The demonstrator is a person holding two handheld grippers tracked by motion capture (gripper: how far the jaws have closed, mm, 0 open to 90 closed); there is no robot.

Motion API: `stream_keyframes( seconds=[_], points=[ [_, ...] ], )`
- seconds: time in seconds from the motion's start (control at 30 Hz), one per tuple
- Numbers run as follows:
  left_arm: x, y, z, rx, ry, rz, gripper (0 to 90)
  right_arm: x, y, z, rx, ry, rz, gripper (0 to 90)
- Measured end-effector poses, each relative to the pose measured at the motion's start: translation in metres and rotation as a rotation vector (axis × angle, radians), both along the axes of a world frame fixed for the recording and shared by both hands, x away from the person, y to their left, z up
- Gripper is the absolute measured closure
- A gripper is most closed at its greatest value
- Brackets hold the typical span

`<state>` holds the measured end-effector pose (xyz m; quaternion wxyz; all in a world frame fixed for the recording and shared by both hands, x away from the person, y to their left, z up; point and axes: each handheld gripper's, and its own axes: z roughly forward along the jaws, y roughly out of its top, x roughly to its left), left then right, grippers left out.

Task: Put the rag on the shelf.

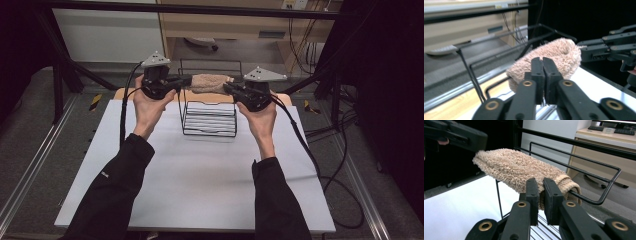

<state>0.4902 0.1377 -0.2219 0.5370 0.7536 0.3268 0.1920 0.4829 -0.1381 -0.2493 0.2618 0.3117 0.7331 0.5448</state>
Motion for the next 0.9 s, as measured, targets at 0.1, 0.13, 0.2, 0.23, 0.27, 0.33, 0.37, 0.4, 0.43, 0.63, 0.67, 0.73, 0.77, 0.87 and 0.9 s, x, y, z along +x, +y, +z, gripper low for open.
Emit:
stream_keyframes(
  seconds=[0.1, 0.13, 0.2, 0.23, 0.27, 0.33, 0.37, 0.4, 0.43, 0.63, 0.67, 0.73, 0.77, 0.87, 0.9],
  points=[
    [0.0, -0.003, -0.005, 0.022, 0.012, -0.008, 89.7, 0.0, -0.001, -0.002, -0.005, 0.003, 0.005, 81.9],
    [0.0, -0.003, -0.007, 0.031, 0.014, -0.01, 89.7, 0.0, -0.001, -0.002, -0.006, 0.004, 0.007, 81.3],
    [0.0, -0.004, -0.009, 0.044, 0.016, -0.013, 89.8, -0.001, -0.002, -0.003, -0.004, 0.008, 0.011, 80.4],
    [0.0, -0.004, -0.01, 0.049, 0.017, -0.011, 89.8, -0.001, -0.002, -0.003, -0.001, 0.009, 0.012, 79.3],
    [0.0, -0.004, -0.011, 0.053, 0.015, -0.012, 89.8, -0.001, -0.002, -0.002, 0.001, 0.009, 0.015, 78.2],
    [0.0, -0.003, -0.012, 0.063, 0.011, -0.014, 89.8, -0.003, -0.003, -0.001, 0.015, 0.014, 0.022, 75.5],
    [0.0, -0.002, -0.013, 0.067, 0.009, -0.013, 89.8, -0.003, -0.003, 0.0, 0.022, 0.01, 0.023, 74.0],
    [0.0, -0.002, -0.014, 0.072, 0.007, -0.011, 89.8, -0.004, -0.003, 0.001, 0.026, 0.009, 0.024, 73.0],
    [0.0, -0.002, -0.015, 0.076, 0.007, -0.011, 89.8, -0.004, -0.004, 0.002, 0.029, 0.006, 0.026, 72.3],
    [0.002, -0.002, -0.024, 0.099, 0.012, -0.011, 89.7, -0.004, -0.001, 0.005, 0.047, 0.037, 0.046, 80.7],
    [0.002, -0.002, -0.026, 0.101, 0.012, -0.011, 89.7, -0.003, -0.001, 0.004, 0.039, 0.047, 0.043, 83.8],
    [0.003, -0.003, -0.028, 0.103, 0.012, -0.01, 89.7, -0.002, 0.001, 0.0, 0.014, 0.078, 0.04, 88.4],
    [0.003, -0.003, -0.029, 0.103, 0.012, -0.01, 89.7, -0.001, 0.001, -0.003, 0.009, 0.088, 0.037, 89.8],
    [0.004, -0.004, -0.031, 0.111, 0.011, -0.013, 89.7, 0.003, 0.0, -0.01, 0.003, 0.112, 0.015, 90.0],
    [0.004, -0.005, -0.032, 0.11, 0.009, -0.01, 89.7, 0.004, -0.002, -0.013, 0.005, 0.119, 0.008, 90.0]
  ],
)
